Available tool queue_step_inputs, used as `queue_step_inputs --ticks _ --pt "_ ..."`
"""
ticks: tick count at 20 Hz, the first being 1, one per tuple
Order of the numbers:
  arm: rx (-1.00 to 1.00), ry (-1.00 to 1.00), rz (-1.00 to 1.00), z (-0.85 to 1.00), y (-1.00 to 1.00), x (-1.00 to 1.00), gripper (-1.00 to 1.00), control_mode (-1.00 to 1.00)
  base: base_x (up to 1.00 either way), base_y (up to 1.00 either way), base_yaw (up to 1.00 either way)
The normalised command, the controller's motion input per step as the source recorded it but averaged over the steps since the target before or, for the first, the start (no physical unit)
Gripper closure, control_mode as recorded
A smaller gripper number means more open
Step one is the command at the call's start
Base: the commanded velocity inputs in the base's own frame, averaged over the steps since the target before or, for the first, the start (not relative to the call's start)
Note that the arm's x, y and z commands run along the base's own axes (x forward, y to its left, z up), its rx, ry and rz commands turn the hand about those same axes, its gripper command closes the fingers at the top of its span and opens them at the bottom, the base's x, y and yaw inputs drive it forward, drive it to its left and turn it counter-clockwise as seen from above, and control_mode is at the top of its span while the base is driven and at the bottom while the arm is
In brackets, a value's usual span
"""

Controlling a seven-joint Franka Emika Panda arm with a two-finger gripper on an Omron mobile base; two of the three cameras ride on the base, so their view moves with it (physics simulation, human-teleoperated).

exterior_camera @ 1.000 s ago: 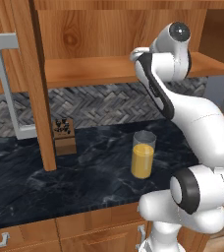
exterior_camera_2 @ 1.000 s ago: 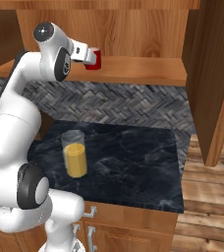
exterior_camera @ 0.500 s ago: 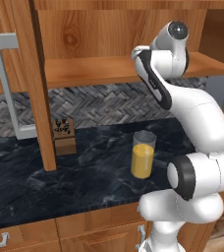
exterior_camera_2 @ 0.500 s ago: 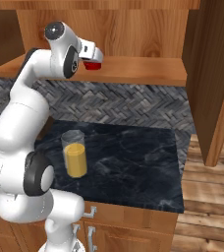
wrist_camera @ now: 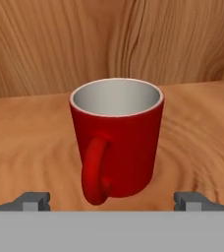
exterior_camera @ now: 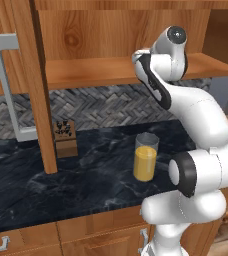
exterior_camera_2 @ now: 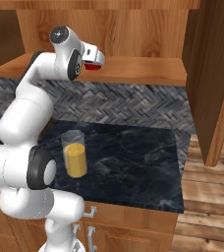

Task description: There is a tray on the dining counter. Grab the cup, mug, and pitcher and place them on the tray. The pitcher may be placed next to the tray if it cannot fit the tray.

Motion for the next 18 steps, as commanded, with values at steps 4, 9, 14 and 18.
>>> queue_step_inputs --ticks 4,9,14,18 --pt "0.00 0.00 0.00 0.00 0.00 0.20 -1.00 -1.00 0.00 0.00 0.00" --pt "0.00 0.00 0.00 0.00 0.00 0.21 -1.00 -1.00 0.00 0.00 0.00" --pt "0.00 0.00 0.00 0.00 0.00 0.17 -1.00 -1.00 0.00 0.00 0.00" --pt "0.00 0.00 0.00 0.00 0.00 0.17 -1.00 -1.00 0.00 0.00 0.00"
